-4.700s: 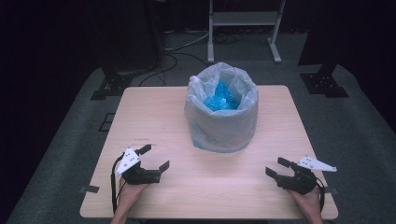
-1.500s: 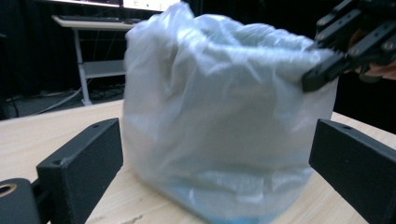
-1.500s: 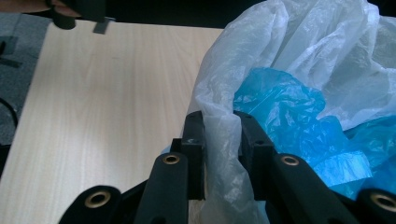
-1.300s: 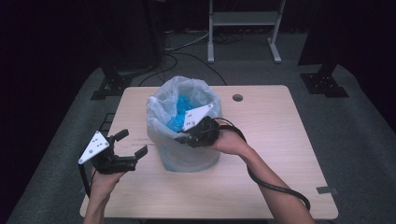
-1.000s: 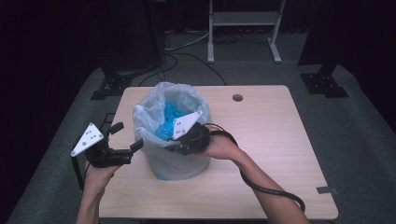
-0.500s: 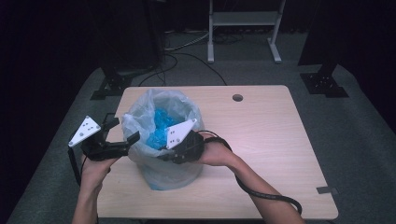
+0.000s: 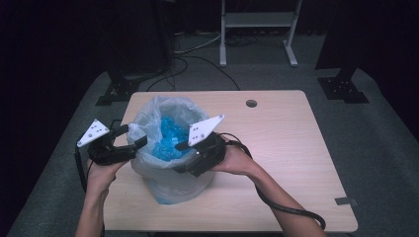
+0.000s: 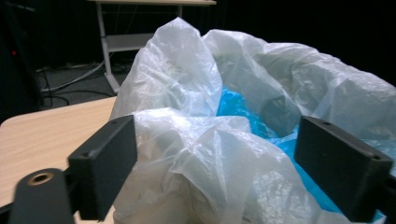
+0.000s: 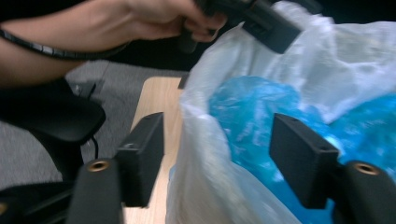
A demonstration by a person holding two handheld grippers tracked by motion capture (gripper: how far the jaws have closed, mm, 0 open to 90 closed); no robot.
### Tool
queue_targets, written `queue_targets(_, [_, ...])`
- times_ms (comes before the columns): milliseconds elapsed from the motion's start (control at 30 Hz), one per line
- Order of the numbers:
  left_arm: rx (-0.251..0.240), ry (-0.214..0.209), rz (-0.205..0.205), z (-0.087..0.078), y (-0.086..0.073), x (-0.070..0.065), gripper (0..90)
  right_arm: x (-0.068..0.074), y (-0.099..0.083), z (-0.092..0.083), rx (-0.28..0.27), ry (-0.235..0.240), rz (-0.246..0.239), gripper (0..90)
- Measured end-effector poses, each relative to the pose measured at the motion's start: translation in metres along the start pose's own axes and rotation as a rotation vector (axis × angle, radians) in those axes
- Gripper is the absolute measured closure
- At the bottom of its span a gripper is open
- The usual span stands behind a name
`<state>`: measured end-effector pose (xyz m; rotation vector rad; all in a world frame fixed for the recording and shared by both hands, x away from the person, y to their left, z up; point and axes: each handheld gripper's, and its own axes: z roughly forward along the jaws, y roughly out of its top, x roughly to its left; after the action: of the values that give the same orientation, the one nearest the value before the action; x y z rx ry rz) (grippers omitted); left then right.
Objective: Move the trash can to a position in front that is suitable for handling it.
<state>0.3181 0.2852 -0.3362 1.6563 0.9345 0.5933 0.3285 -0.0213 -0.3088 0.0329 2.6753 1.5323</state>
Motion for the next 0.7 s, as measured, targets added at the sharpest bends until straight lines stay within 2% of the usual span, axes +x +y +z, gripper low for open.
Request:
queue_targets(67, [0.003, 0.001, 0.002, 0.0, 0.0, 0.001, 16.6, -0.003, -0.001, -0.005, -0.005, -0.011, 0.018, 30.7])
queue_targets(100, [0.005, 0.004, 0.006, 0.0, 0.0, 0.001, 21.5, -0.006, -0.002, -0.009, -0.014, -0.022, 0.033, 29.4])
queue_targets(133, [0.008, 0.01, 0.005, 0.0, 0.0, 0.001, 26.7, -0.011, -0.003, -0.016, -0.034, -0.055, 0.066, 26.9])
queue_targets(167, [0.012, 0.012, 0.007, 0.0, 0.001, 0.001, 26.7, -0.011, -0.003, -0.016, -0.034, -0.055, 0.066, 26.9])
queue_targets(200, [0.011, 0.018, 0.012, 0.0, 0.001, 0.002, 31.5, -0.013, -0.004, -0.019, -0.041, -0.074, 0.076, 26.8])
queue_targets(233, [0.02, 0.034, 0.011, 0.0, 0.001, 0.002, 36.5, -0.018, -0.005, -0.025, -0.049, -0.115, 0.101, 25.8])
queue_targets(267, [0.02, 0.034, 0.011, 0.0, 0.001, 0.002, 38.2, -0.018, -0.005, -0.025, -0.049, -0.115, 0.101, 25.8])
queue_targets(300, [0.021, 0.041, 0.011, 0.0, 0.001, 0.002, 41.2, -0.023, -0.007, -0.03, -0.048, -0.162, 0.121, 25.8])
queue_targets(367, [0.023, 0.049, 0.016, 0.0, 0.001, 0.002, 47.8, -0.027, -0.009, -0.034, -0.047, -0.204, 0.145, 25.8])
queue_targets(500, [0.015, 0.078, 0.029, -0.003, 0.002, 0.001, 59.6, -0.036, -0.012, -0.038, -0.046, -0.285, 0.191, 25.2])
queue_targets(700, [-0.001, 0.082, 0.045, -0.009, 0.005, 0.002, 73.8, -0.051, -0.014, -0.038, -0.05, -0.395, 0.263, 23.6])
